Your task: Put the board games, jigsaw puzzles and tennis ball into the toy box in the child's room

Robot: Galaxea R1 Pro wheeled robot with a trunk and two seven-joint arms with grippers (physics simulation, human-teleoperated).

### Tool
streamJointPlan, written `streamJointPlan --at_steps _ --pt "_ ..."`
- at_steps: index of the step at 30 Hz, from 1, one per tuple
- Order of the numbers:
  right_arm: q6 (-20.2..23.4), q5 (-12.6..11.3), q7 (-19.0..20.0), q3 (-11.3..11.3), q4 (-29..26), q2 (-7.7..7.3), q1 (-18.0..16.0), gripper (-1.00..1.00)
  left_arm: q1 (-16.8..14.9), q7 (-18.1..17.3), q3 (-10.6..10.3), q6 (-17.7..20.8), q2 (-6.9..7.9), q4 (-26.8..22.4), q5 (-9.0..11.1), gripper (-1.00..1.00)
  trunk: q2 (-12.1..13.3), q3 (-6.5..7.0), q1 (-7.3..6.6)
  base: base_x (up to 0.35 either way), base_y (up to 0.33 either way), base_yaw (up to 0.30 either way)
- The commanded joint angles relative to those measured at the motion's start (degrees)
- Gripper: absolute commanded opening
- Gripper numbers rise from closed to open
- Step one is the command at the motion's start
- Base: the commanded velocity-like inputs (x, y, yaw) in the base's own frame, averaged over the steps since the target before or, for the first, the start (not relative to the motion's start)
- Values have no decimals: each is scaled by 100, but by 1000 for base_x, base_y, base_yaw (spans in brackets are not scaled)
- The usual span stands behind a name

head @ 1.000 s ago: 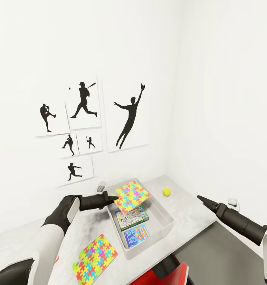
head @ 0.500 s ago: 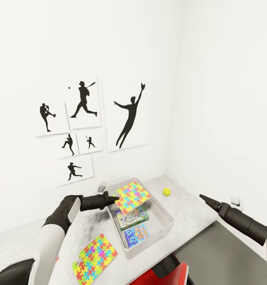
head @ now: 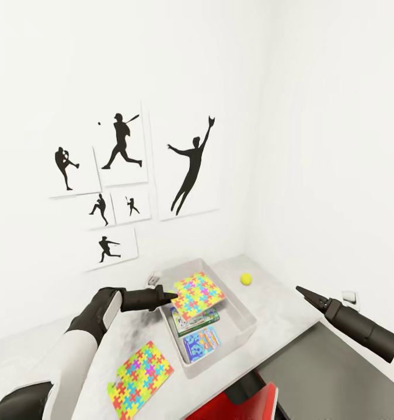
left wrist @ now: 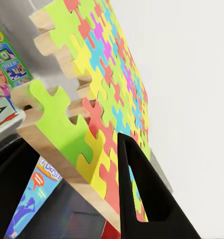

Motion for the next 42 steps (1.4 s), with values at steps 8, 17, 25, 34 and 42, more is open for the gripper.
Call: streamJointPlan --at_steps 8,17,25,34,42 --pt "33 -15 11 -5 4 2 -3 100 -3 91 -127 24 -72 2 -3 -100 -5 -77 2 0 0 0" --pt "33 -16 11 -5 11 4 -3 100 -3 192 -134 23 -81 1 -5 -100 -5 -161 2 0 0 0" --pt "33 -17 16 -11 19 5 -3 100 -3 555 -139 16 -149 1 9 -100 -5 -236 2 0 0 0" --pt "33 -20 18 -10 20 6 -2 100 -3 589 -145 15 -244 2 5 -100 -5 -320 2 0 0 0" --pt "33 -20 18 -8 20 6 -3 100 -3 597 -473 10 -313 -6 4 -100 -5 -395 2 0 0 0"
